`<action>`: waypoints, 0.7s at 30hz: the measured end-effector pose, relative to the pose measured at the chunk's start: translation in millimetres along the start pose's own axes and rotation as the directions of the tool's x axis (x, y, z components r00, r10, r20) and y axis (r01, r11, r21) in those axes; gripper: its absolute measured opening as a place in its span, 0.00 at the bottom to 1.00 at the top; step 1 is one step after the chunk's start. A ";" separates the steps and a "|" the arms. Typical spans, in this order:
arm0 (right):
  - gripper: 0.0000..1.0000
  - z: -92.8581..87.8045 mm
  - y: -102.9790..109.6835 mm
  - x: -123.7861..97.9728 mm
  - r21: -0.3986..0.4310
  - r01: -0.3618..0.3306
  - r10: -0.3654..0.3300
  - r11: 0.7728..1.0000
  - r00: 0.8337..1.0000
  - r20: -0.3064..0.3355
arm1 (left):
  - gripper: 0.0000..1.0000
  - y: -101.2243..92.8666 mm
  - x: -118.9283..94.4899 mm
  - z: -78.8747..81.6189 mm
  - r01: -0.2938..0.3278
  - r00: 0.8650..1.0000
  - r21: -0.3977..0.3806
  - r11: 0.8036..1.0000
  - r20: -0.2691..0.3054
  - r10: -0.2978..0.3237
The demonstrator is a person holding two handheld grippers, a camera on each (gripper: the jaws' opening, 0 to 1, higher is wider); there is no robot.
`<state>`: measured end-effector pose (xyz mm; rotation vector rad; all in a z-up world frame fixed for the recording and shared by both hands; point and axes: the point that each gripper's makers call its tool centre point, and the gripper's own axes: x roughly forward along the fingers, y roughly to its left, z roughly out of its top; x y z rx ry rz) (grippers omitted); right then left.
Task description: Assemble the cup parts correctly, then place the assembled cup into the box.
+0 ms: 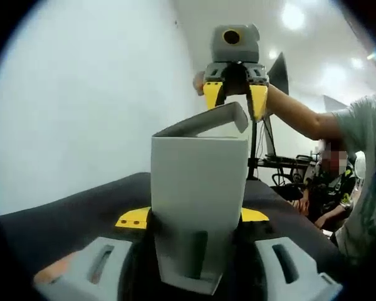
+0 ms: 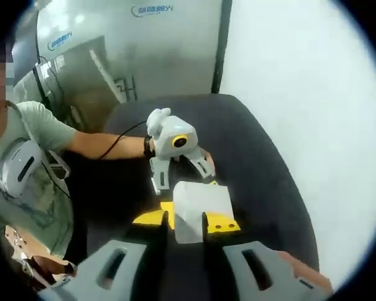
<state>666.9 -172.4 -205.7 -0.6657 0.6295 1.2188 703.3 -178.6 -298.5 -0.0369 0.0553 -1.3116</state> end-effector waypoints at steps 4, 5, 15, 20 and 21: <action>0.18 1.2 1.3 1.4 -0.040 0.016 -0.016 0.999 1.000 -0.005 | 0.47 -1.4 -0.7 -0.1 -0.002 1.000 -0.001 1.000 0.000 0.002; 0.17 0.8 2.1 1.9 -0.051 0.020 -0.021 0.999 1.000 -0.009 | 0.47 -2.0 -0.8 -0.2 -0.002 1.000 0.000 1.000 -0.001 0.002; 0.19 0.0 9.4 2.0 -0.017 -0.020 0.020 1.000 1.000 -0.004 | 0.47 -5.6 -1.0 -0.1 -0.002 1.000 -0.001 1.000 0.001 0.002; 0.14 -2.9 4.7 1.9 -0.002 -0.024 0.023 1.000 0.999 -0.026 | 0.47 -8.8 -0.4 -0.1 -0.003 1.000 0.000 1.000 0.001 0.003; 0.14 -3.3 4.9 2.3 -0.006 -0.020 0.020 1.000 0.999 -0.030 | 0.47 -8.5 -0.3 0.0 -0.003 1.000 -0.001 1.000 0.000 0.003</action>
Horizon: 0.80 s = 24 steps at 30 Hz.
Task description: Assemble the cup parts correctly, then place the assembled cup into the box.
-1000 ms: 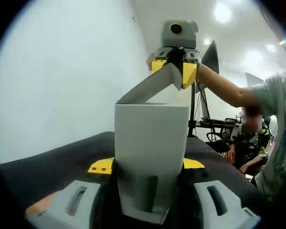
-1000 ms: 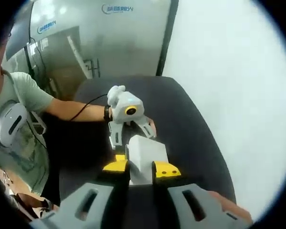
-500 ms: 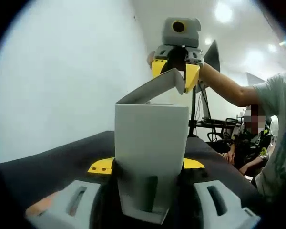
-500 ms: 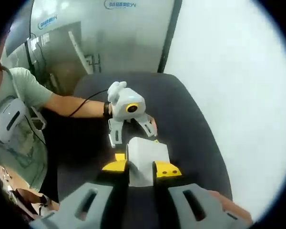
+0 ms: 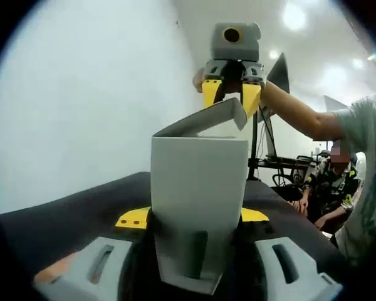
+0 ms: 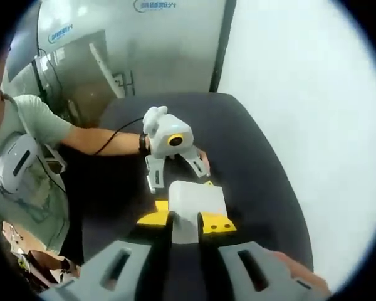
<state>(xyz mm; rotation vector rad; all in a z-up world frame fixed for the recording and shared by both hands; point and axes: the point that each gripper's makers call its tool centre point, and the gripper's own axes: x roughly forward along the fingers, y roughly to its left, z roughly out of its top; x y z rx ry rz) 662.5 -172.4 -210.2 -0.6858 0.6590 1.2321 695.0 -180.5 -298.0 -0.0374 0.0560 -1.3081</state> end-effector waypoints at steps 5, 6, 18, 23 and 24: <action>0.13 -1.7 6.7 6.2 -0.063 0.047 -0.048 0.997 0.999 -0.022 | 0.46 1.8 -0.5 0.4 -0.004 1.000 -0.012 1.000 0.004 0.004; 0.13 -1.4 8.6 6.8 -0.082 0.058 -0.061 0.995 0.998 -0.026 | 0.46 3.3 -0.8 0.6 -0.007 1.000 -0.016 1.000 0.005 0.007; 0.07 0.8 6.5 3.3 -0.221 0.170 -0.183 0.960 0.982 -0.041 | 0.46 6.6 -1.0 1.2 -0.005 1.000 -0.018 1.000 0.007 0.005; 0.07 -0.5 8.5 6.1 -0.293 0.221 -0.245 0.930 0.968 -0.046 | 0.46 5.0 -1.0 1.1 -0.008 1.000 -0.023 1.000 0.010 0.008; 0.07 -1.5 9.7 7.2 -0.296 0.220 -0.245 0.929 0.968 -0.049 | 0.46 4.7 -1.0 1.1 -0.008 1.000 -0.023 1.000 0.010 0.008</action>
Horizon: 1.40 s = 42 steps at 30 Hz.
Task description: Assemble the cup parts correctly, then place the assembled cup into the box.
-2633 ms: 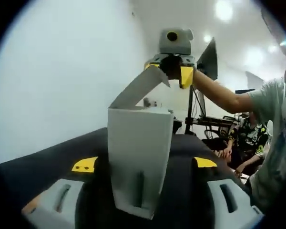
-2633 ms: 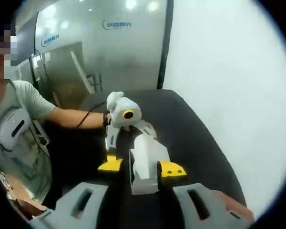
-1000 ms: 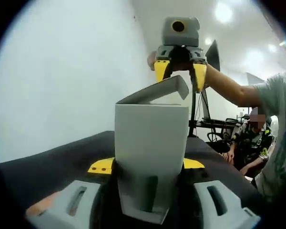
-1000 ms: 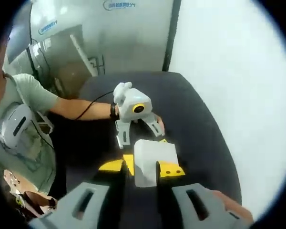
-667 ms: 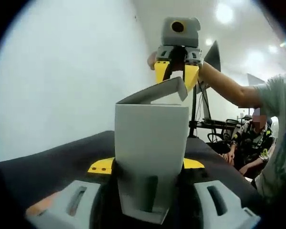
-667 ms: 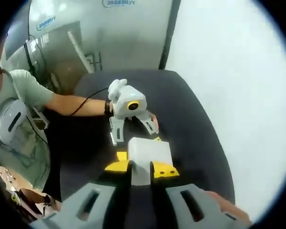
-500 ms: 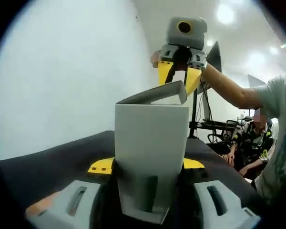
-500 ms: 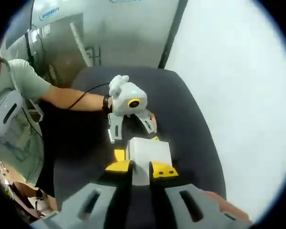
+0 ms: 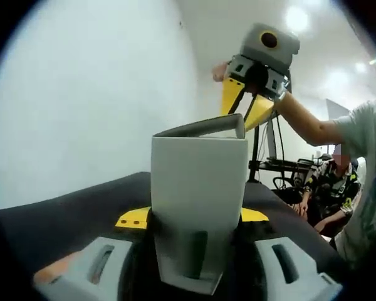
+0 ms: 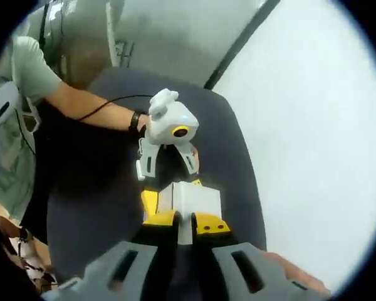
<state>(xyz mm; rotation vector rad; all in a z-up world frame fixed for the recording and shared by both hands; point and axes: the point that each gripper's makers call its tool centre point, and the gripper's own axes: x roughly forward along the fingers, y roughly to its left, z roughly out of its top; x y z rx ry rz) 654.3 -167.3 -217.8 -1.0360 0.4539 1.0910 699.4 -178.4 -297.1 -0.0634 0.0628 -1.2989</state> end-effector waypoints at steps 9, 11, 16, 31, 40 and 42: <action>0.07 -1.8 1.9 3.7 -0.015 0.029 -0.029 0.999 1.000 0.002 | 0.46 1.1 0.6 -0.2 -0.003 1.000 -0.002 1.000 -0.002 0.003; 0.08 -1.0 4.3 1.9 0.083 -0.032 0.029 0.996 0.999 0.038 | 0.46 1.2 0.3 -0.3 -0.001 1.000 -0.004 1.000 0.001 0.001; 0.12 5.9 -3.6 -4.1 0.187 -0.103 0.077 0.977 0.986 0.145 | 0.46 -0.8 0.4 -0.5 0.000 1.000 0.000 1.000 0.000 0.000; 0.16 0.9 -18.4 0.6 0.144 -0.043 0.024 0.989 0.991 0.135 | 0.47 -3.5 0.1 -1.7 0.000 1.000 0.006 1.000 -0.009 0.000; 0.07 -2.5 -1.3 12.4 0.232 -0.152 0.143 0.961 0.988 0.057 | 0.47 -1.9 -1.2 -3.4 -0.002 1.000 -0.002 1.000 -0.017 0.002; 0.07 -2.4 2.3 13.1 0.235 -0.159 0.149 0.959 0.987 0.058 | 0.47 -3.2 -1.2 -3.4 -0.002 1.000 0.000 1.000 -0.017 0.002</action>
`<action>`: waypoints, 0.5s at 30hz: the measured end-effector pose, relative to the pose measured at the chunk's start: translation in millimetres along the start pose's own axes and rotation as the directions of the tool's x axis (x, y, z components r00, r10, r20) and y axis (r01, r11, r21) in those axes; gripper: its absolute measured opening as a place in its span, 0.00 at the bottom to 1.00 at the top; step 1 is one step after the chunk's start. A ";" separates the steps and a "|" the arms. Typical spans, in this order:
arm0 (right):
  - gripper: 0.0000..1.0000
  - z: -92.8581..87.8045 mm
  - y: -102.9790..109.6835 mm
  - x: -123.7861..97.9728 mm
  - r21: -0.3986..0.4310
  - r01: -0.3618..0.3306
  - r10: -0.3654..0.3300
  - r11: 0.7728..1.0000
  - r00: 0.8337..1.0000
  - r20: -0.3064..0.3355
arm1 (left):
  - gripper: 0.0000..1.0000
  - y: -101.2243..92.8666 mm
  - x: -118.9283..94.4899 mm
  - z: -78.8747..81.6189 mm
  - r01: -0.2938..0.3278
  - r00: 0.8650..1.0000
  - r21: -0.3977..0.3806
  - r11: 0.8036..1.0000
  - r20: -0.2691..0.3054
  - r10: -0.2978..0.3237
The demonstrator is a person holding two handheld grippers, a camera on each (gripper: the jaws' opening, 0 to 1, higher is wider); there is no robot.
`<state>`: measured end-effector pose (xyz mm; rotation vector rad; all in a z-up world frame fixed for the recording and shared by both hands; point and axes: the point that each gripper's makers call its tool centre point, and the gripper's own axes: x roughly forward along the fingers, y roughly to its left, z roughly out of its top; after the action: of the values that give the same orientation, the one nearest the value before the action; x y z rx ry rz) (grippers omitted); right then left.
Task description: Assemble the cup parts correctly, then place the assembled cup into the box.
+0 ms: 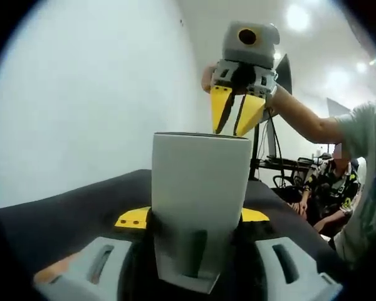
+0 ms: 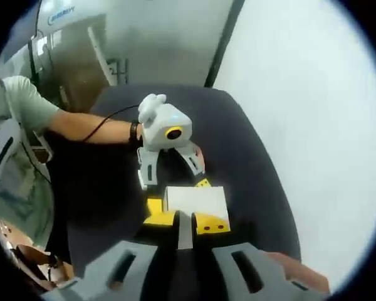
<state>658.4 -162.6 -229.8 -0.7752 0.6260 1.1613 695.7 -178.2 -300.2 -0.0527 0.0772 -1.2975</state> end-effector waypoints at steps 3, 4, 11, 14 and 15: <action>0.07 -1.3 2.5 0.1 0.004 -0.001 0.001 1.000 1.000 -0.003 | 0.47 -0.8 0.5 -0.2 0.000 1.000 0.001 1.000 -0.002 0.000; 0.07 -1.9 2.0 0.0 0.008 0.003 -0.003 1.000 1.000 -0.010 | 0.47 -0.5 0.8 -0.2 -0.001 1.000 0.001 1.000 -0.003 0.001; 0.05 -3.2 2.2 0.1 -0.038 0.028 -0.032 0.999 0.993 -0.111 | 0.48 -0.9 1.2 -0.9 -0.005 1.000 -0.017 1.000 0.000 0.005; 0.15 5.1 -5.9 -3.5 -0.174 0.113 -0.128 0.978 0.989 -0.079 | 0.48 0.2 -1.9 -2.2 -0.013 1.000 -0.041 0.999 -0.021 0.012; 0.18 4.6 0.0 -6.2 -0.157 0.093 -0.106 0.983 0.991 -0.075 | 0.48 0.7 -3.3 -2.6 -0.020 0.999 -0.046 0.999 -0.031 0.018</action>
<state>656.9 -162.4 -222.2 -0.9800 0.5644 1.0980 695.2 -174.8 -302.8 -0.0719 0.1332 -1.2777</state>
